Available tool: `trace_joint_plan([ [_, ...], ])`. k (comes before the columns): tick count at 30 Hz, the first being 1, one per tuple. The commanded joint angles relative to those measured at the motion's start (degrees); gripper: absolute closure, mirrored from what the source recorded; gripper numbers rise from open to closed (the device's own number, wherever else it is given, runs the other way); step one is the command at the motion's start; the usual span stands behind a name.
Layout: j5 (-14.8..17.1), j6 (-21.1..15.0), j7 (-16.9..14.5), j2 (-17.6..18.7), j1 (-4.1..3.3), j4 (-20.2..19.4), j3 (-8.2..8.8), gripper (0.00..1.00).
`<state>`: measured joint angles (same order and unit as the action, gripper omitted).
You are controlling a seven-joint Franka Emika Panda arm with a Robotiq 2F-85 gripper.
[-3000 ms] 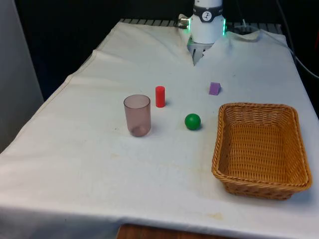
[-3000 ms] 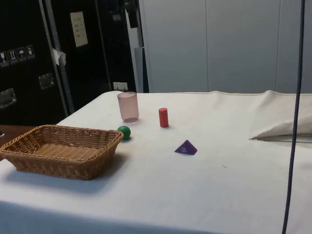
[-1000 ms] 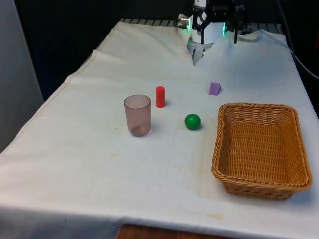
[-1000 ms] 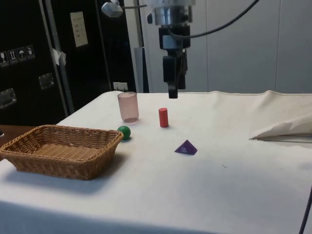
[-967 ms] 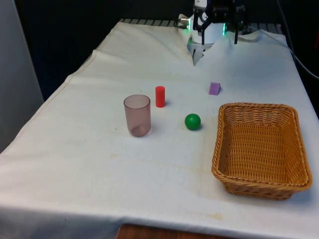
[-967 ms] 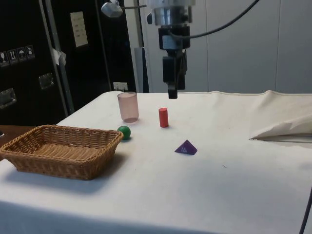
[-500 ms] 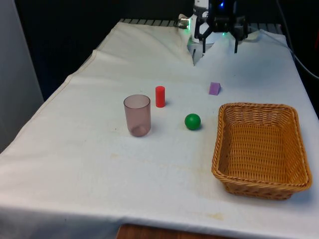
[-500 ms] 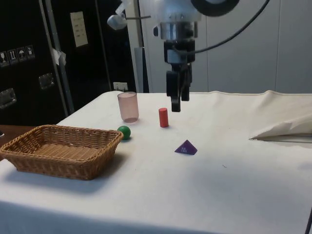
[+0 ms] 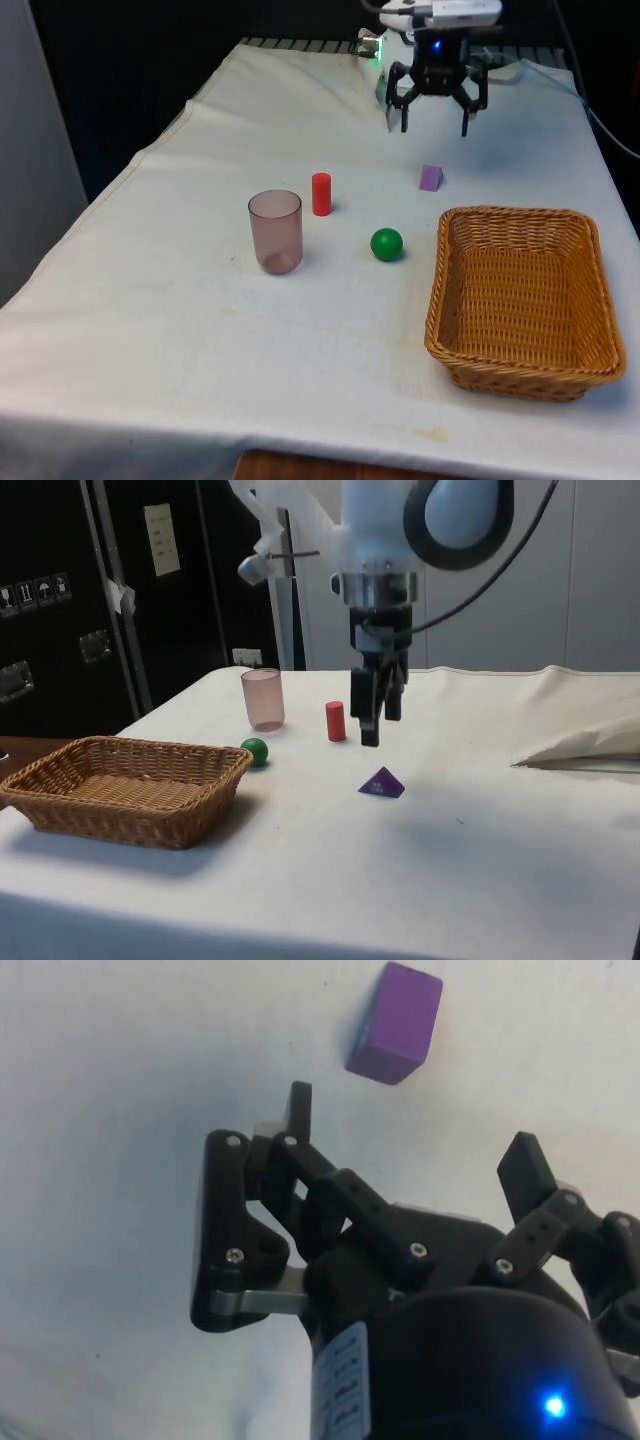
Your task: Pick up the triangular block and place it into the basket.
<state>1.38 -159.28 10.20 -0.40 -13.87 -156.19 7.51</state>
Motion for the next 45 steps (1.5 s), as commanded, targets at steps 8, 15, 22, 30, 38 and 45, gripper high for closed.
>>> trace_joint_plan([
  [8, 0.9, -5.8, 2.3, 4.6, -0.11, -0.3, -0.34, 0.0],
  [15, 1.1, -9.9, 4.2, 8.8, 0.11, 0.0, -0.74, 0.0],
  [22, 1.0, -13.9, 6.4, 12.8, 0.34, 0.5, -1.03, 0.08],
  [30, 0.8, -14.8, 7.2, 14.0, 0.4, 0.7, -1.15, 0.45],
  [38, 0.6, -14.4, 7.5, 13.6, 0.29, 0.7, -0.86, 0.66],
  [45, -0.4, -11.4, 7.7, 9.9, -0.23, 0.4, 0.23, 0.66],
])
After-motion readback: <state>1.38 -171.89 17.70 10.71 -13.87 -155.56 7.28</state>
